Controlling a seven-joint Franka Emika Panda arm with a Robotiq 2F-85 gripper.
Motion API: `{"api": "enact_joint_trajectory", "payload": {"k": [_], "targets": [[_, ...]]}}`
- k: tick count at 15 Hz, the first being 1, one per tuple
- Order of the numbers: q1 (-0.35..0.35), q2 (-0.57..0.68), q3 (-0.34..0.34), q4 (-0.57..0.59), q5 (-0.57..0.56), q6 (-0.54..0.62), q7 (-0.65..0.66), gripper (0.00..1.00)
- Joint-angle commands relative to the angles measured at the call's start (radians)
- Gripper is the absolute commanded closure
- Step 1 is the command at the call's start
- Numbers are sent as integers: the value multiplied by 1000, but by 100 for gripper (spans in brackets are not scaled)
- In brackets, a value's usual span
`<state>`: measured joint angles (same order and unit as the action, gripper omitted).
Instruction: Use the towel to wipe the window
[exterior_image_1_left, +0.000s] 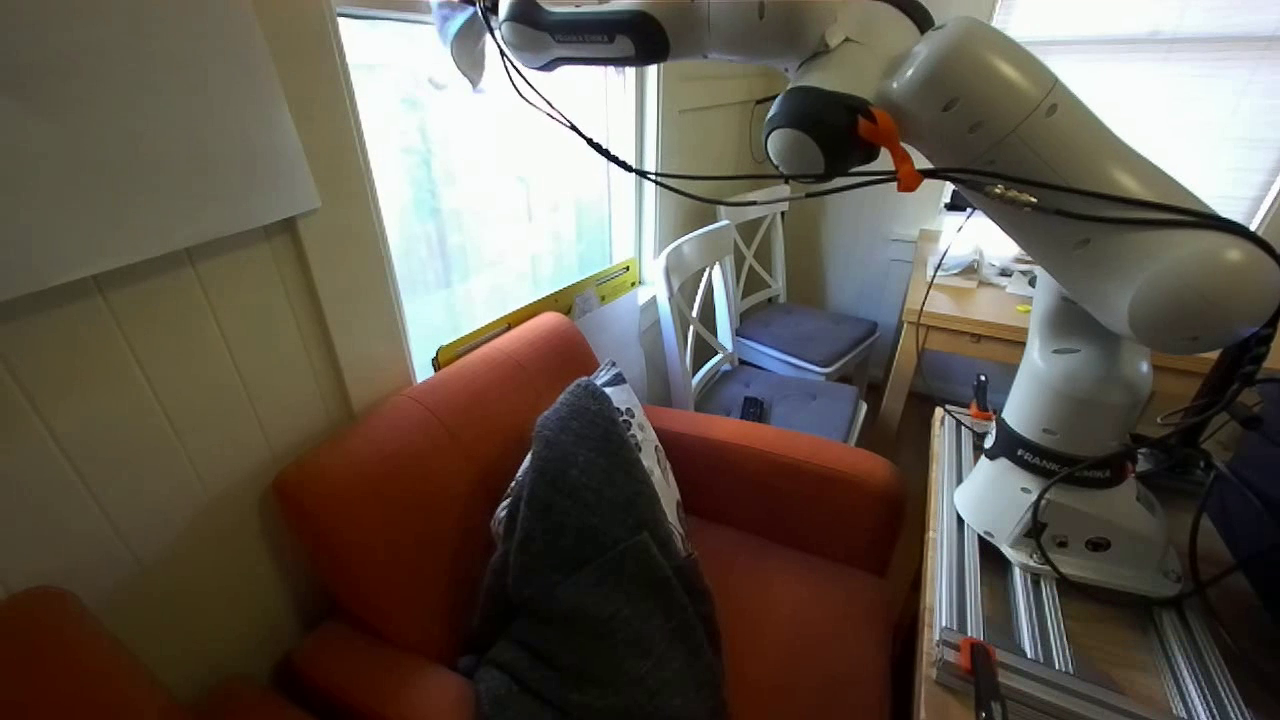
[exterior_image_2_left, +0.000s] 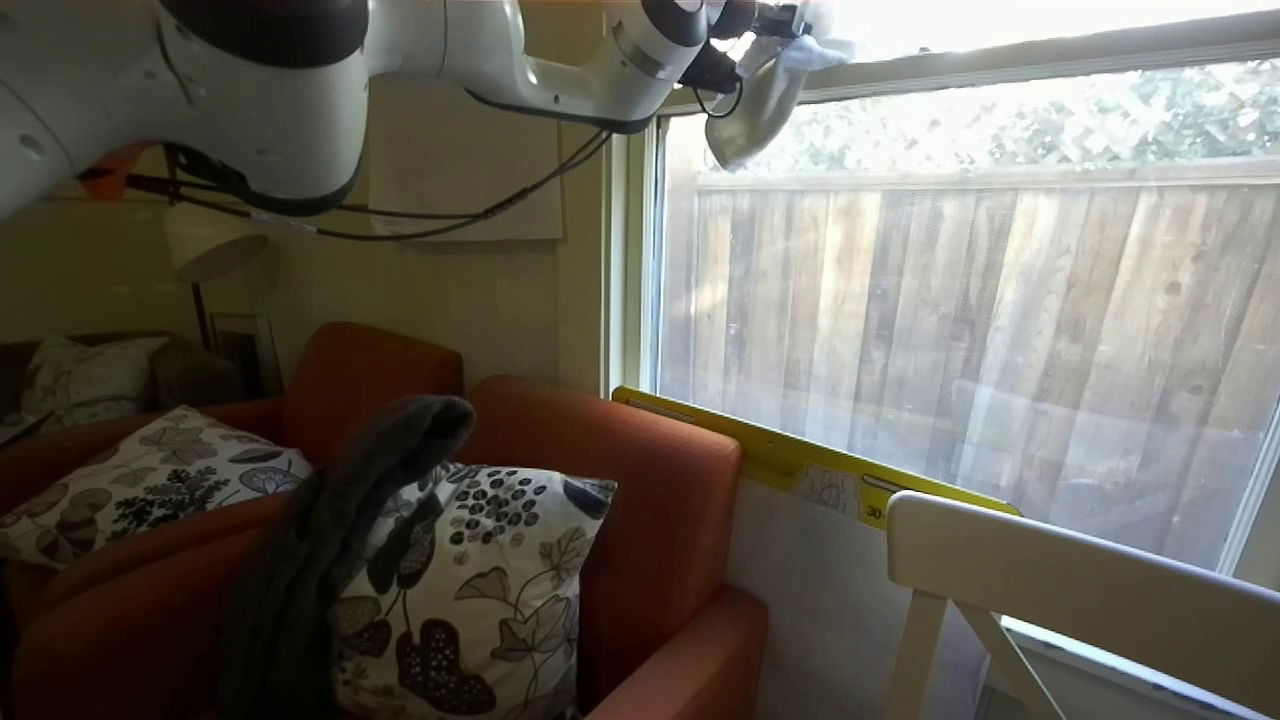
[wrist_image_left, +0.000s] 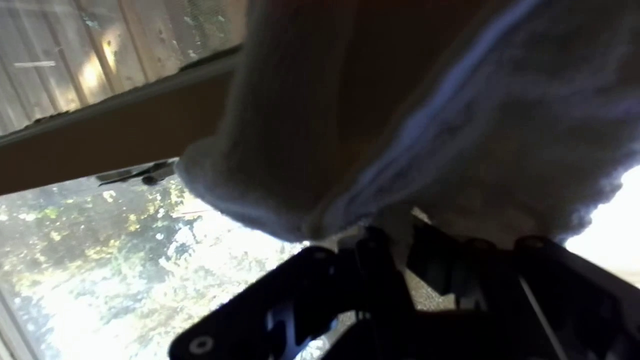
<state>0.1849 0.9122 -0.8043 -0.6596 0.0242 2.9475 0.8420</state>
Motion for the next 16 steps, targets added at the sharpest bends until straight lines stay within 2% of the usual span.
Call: {"api": "enact_joint_trajectory", "payload": {"k": [1,5,7,8,11,12,14,16], "targets": [[-47,-3,237,49,35,102,-198,97],[-61,-26,560,21,39,204,-496,97],[-126,-20,719,53,12,188,-606,97],[-137,-17,726,60,3,171,-604,97],[-127,-4,525,79,15,153,-476,97],[-117,3,412,84,15,143,-401,97],[-133,21,255,107,-42,98,-237,97],[-123,41,86,130,-40,21,-104,97]]}}
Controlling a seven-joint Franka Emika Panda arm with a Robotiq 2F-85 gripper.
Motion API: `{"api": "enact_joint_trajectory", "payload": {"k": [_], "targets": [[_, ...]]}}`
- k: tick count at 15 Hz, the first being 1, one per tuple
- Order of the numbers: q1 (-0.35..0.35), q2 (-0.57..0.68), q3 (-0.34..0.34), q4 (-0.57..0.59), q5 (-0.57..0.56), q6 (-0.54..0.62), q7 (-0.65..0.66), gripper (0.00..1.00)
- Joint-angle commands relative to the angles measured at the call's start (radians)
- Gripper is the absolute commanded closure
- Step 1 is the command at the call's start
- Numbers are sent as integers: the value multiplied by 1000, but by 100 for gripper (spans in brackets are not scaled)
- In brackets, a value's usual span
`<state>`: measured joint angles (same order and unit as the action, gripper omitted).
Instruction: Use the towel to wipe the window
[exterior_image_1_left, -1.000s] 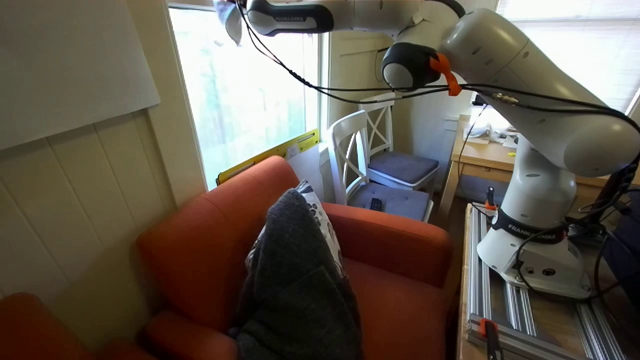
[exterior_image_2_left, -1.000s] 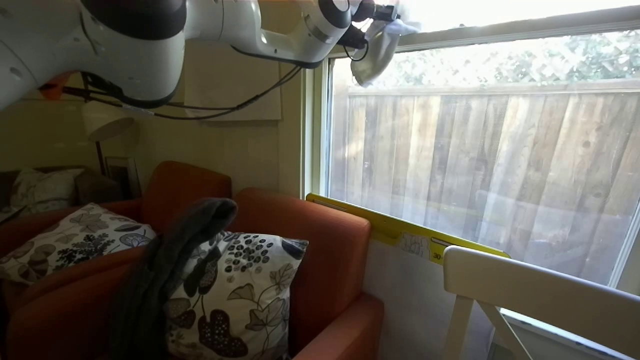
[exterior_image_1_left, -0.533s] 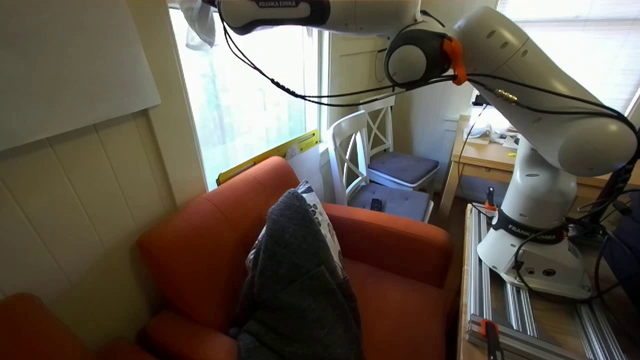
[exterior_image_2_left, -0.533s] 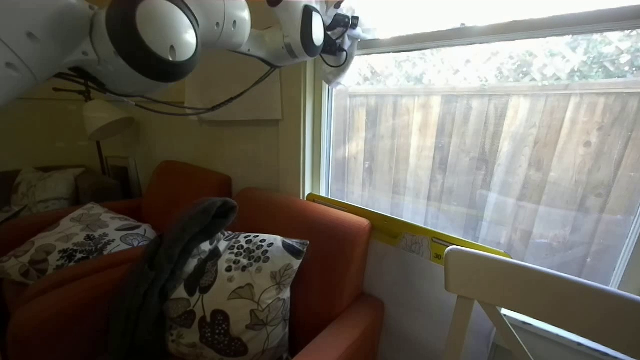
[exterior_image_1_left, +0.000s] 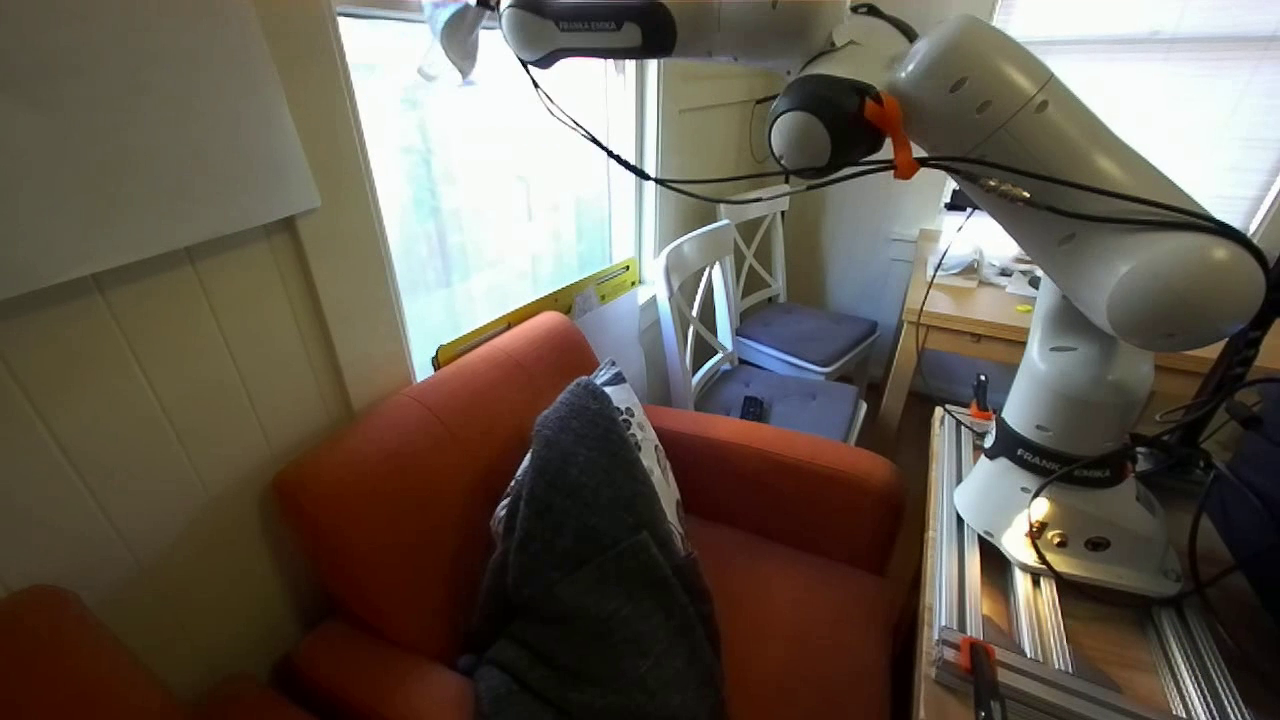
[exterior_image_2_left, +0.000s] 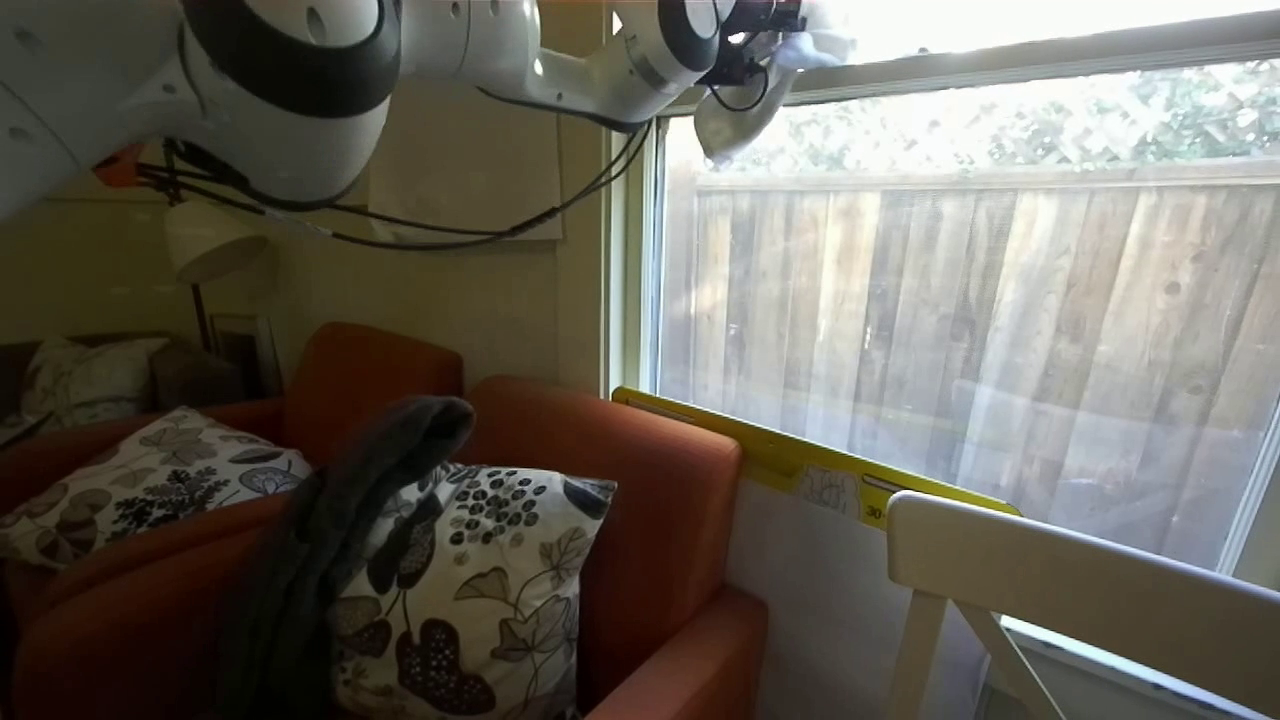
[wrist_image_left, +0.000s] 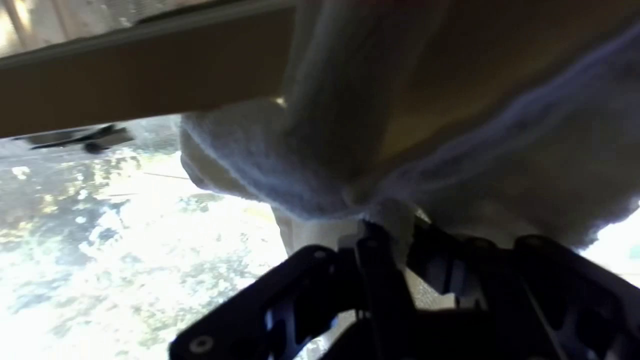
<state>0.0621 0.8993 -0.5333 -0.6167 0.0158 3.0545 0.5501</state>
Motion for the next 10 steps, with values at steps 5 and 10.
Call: {"api": "enact_joint_trajectory", "payload": {"k": [5,10], "targets": [[47,77,-308,80,-5,-123,275,97],[45,62,-53,73,16,-27,24,97]]}}
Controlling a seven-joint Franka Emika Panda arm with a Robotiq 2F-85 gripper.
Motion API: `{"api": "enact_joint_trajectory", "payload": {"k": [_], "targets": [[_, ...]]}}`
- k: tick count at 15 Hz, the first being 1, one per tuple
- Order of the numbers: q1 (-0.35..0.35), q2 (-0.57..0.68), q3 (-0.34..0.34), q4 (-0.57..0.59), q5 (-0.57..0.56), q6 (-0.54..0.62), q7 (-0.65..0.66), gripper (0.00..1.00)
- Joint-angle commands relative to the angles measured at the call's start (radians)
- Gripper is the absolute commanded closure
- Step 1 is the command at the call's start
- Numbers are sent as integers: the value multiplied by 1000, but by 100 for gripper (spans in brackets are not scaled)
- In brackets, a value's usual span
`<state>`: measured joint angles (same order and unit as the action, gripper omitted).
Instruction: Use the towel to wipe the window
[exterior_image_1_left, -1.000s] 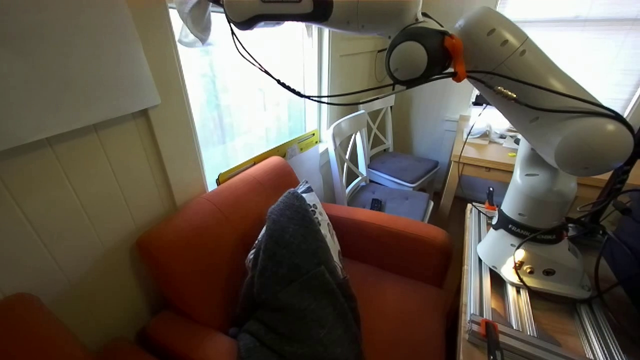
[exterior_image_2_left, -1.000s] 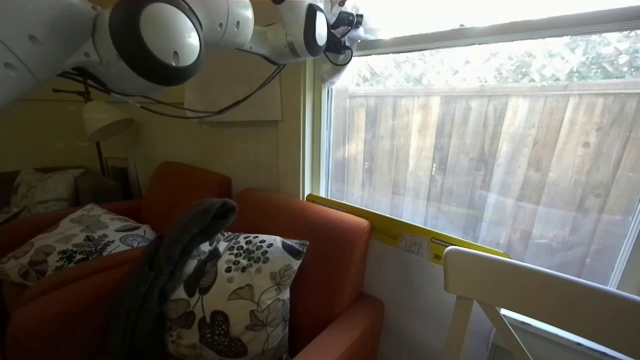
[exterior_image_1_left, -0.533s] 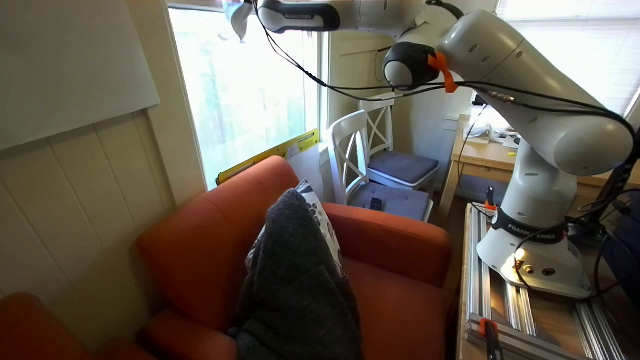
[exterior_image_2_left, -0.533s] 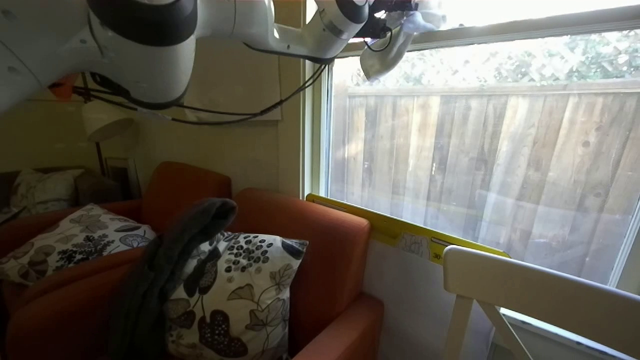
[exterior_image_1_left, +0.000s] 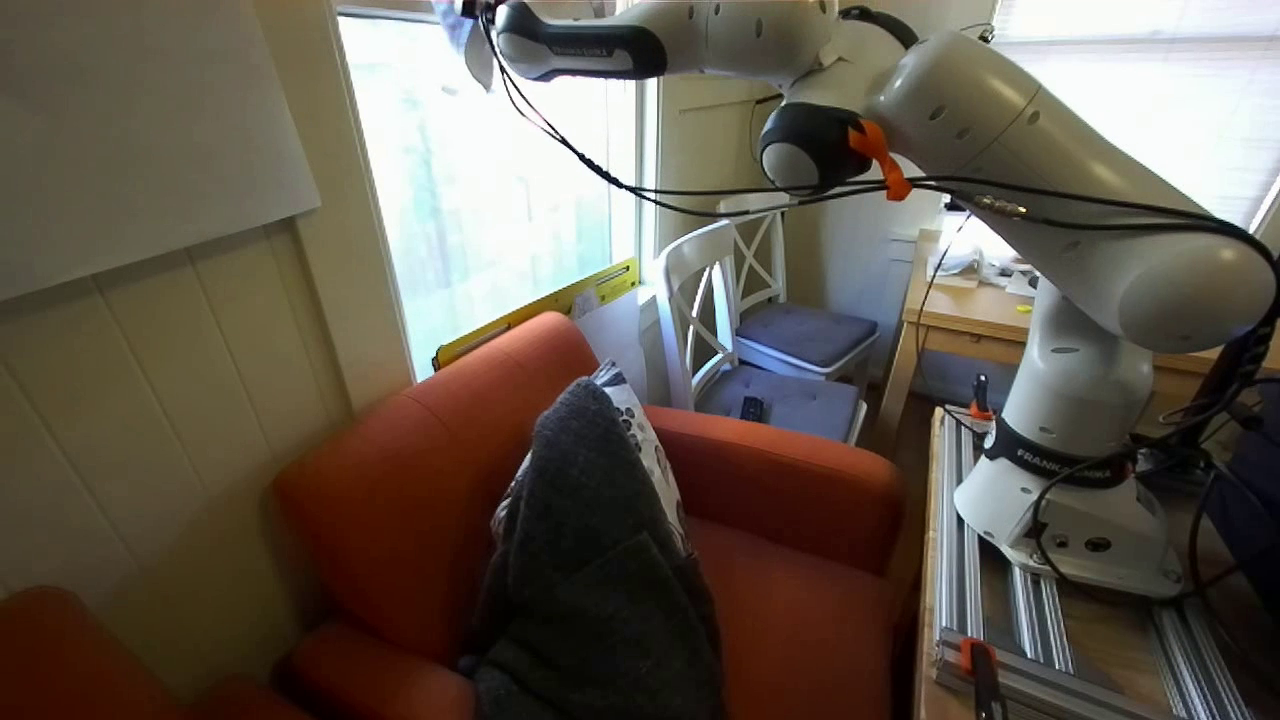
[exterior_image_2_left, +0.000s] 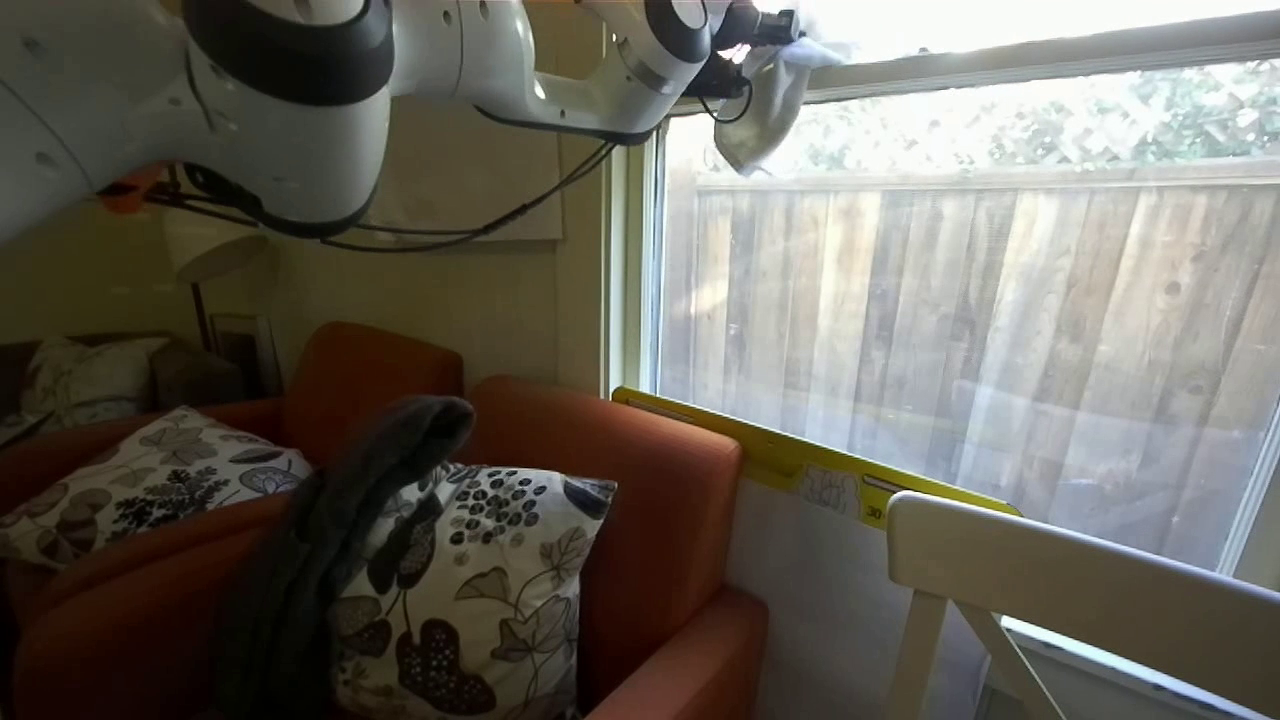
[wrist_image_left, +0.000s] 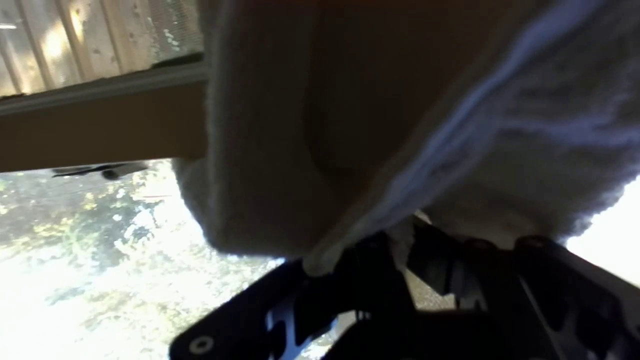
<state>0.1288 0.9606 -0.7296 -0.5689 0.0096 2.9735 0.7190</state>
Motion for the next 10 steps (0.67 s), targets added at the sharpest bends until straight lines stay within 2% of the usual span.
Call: {"api": "enact_joint_trajectory", "payload": {"k": [1,5,8,10], "targets": [[-29,-4,213,25,24,76,-206,97],[-53,-24,534,10,62,143,-496,97],[-99,-24,775,40,87,122,-684,97],[-101,-26,668,33,55,112,-600,97]]}}
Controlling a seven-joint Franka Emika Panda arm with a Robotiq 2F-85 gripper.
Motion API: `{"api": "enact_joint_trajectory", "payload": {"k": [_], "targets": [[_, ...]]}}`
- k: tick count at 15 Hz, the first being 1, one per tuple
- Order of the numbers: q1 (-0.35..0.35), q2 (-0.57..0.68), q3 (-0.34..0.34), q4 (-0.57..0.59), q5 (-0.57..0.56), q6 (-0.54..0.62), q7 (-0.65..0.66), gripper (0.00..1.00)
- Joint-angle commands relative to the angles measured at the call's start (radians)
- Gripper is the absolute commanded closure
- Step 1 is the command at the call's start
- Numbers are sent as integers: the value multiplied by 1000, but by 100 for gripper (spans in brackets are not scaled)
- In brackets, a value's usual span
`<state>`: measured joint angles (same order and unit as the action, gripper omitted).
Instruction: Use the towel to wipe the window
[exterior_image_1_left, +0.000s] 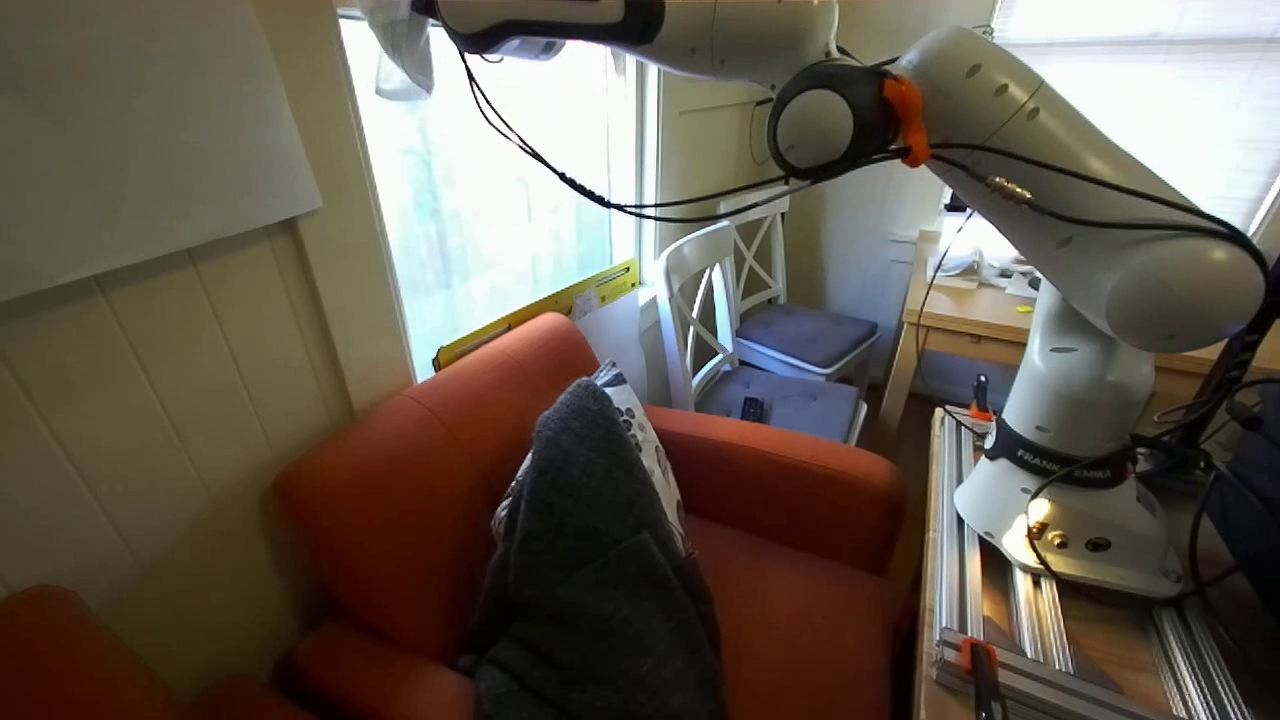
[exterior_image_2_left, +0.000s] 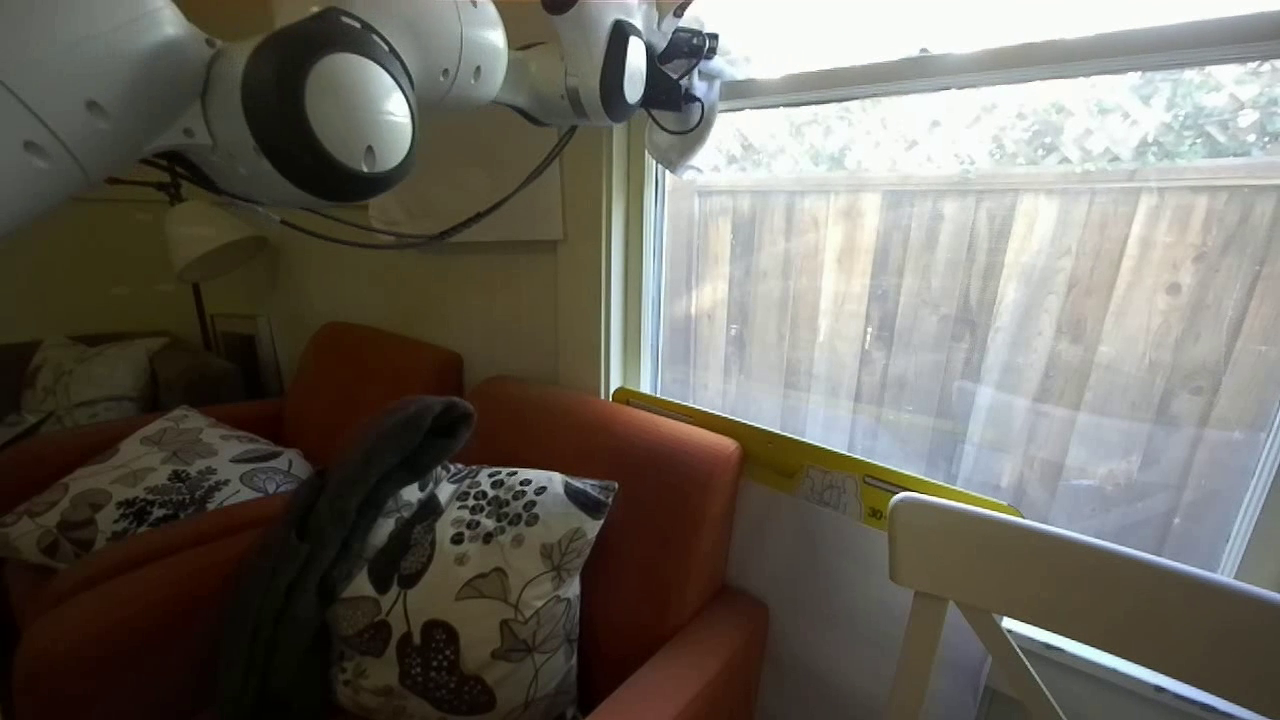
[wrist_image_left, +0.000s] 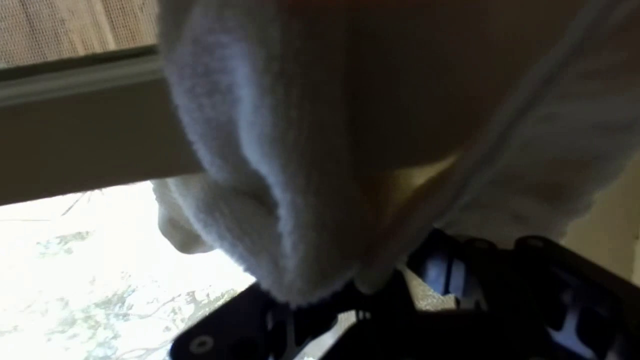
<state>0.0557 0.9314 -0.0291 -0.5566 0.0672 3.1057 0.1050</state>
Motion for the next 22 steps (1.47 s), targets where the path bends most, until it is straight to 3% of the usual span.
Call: {"api": "enact_joint_trajectory", "payload": {"k": [1,6,9,11,14,17,19,22], "targets": [[-21,4,-128,16,-6,-12,84,97],[-45,40,-560,50,-84,-49,453,97],[-48,67,-810,96,-91,-170,649,97],[7,81,-953,72,-101,-210,771,97],[33,85,-911,66,-74,-173,717,97],[53,80,-788,56,-49,-113,616,97],[54,71,-673,49,-42,-66,529,97],[37,53,-446,41,-48,6,351,97]]}}
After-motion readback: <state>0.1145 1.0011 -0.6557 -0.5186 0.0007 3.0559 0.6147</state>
